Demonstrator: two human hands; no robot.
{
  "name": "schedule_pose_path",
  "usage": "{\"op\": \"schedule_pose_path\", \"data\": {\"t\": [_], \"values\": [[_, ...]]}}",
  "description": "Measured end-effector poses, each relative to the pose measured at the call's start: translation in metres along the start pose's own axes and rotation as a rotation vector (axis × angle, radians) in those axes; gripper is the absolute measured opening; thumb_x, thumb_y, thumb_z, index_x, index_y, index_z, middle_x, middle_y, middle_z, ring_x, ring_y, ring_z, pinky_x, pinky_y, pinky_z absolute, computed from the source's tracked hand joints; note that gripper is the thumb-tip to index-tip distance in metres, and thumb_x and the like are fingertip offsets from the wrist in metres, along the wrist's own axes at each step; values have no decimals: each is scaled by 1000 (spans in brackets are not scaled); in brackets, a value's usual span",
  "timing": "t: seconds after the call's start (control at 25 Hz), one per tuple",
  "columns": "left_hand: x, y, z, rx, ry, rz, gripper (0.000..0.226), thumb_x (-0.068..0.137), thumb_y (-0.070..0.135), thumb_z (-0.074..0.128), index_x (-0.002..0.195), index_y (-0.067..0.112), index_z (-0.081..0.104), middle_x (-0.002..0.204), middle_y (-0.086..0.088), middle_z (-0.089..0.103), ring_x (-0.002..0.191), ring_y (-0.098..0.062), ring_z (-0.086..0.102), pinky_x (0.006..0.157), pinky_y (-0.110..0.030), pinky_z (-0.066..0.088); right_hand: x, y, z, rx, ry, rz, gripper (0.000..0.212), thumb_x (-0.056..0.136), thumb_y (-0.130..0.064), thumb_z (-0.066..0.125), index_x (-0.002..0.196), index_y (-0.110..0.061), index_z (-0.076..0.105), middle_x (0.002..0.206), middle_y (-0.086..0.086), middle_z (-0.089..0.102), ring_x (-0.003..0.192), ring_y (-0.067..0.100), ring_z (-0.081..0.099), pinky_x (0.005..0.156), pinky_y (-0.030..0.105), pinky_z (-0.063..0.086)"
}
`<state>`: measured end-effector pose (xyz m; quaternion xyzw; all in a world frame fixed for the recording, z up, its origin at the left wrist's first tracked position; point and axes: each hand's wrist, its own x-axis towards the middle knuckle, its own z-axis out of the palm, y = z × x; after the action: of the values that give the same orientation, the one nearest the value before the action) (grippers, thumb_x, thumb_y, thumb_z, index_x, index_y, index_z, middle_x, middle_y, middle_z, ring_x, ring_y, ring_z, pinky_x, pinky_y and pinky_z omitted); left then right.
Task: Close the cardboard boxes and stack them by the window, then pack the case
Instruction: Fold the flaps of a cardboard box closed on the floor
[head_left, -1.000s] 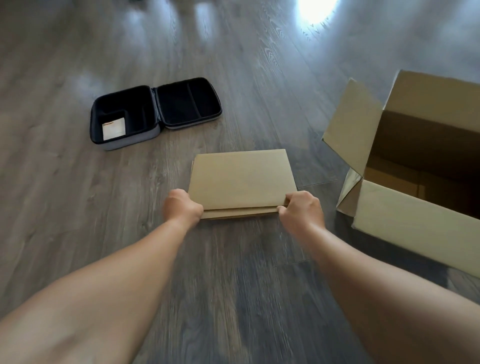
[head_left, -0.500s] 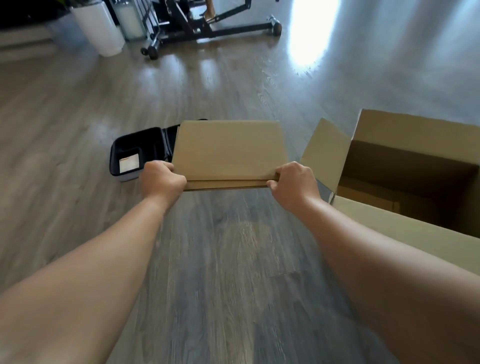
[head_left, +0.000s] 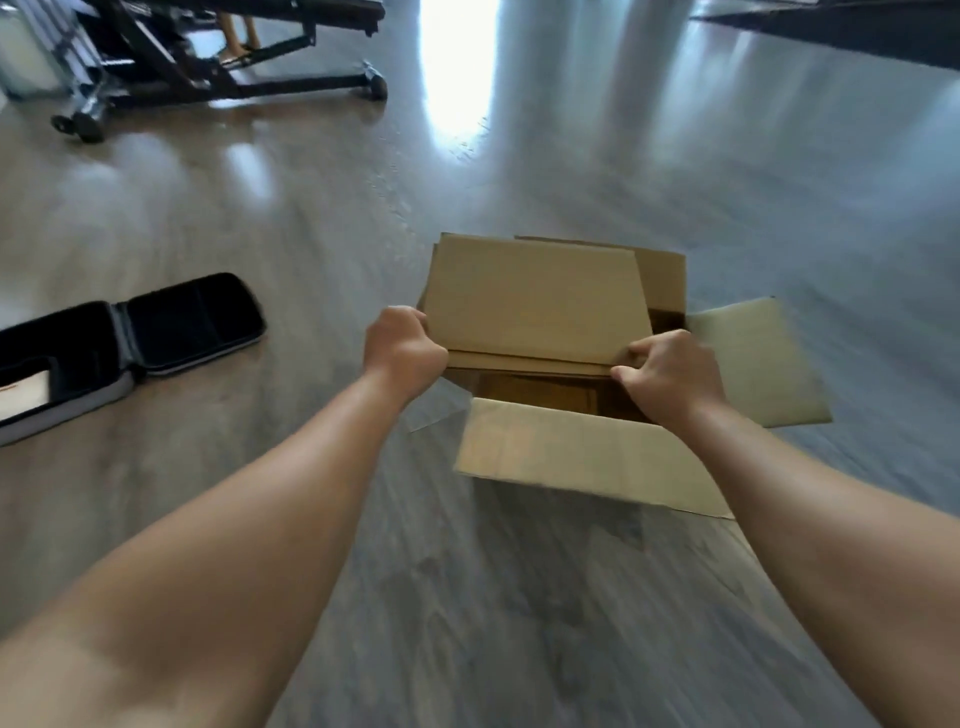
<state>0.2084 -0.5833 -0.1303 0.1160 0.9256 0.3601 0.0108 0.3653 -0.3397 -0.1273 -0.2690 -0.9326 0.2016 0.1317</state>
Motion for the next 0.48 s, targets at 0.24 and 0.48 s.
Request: {"op": "schedule_pose_path", "data": {"t": [0.24, 0.48], "values": [[-9, 21, 79, -38, -317, 14, 20, 64, -6, 62, 80, 2, 71, 77, -14, 69, 73, -23, 62, 59, -26, 45, -6, 80, -1, -110, -73, 173, 19, 86, -35, 74, 82, -16, 74, 86, 8, 70, 89, 35, 64, 69, 31, 43], [-4, 16, 103, 97, -248, 79, 6, 70, -4, 64, 71, 2, 64, 68, -6, 59, 70, -23, 54, 56, -27, 39, -1, 101, 25, -182, -100, 138, 28, 95, -36, 63, 91, -9, 68, 100, 16, 66, 100, 38, 58, 81, 36, 46]]}}
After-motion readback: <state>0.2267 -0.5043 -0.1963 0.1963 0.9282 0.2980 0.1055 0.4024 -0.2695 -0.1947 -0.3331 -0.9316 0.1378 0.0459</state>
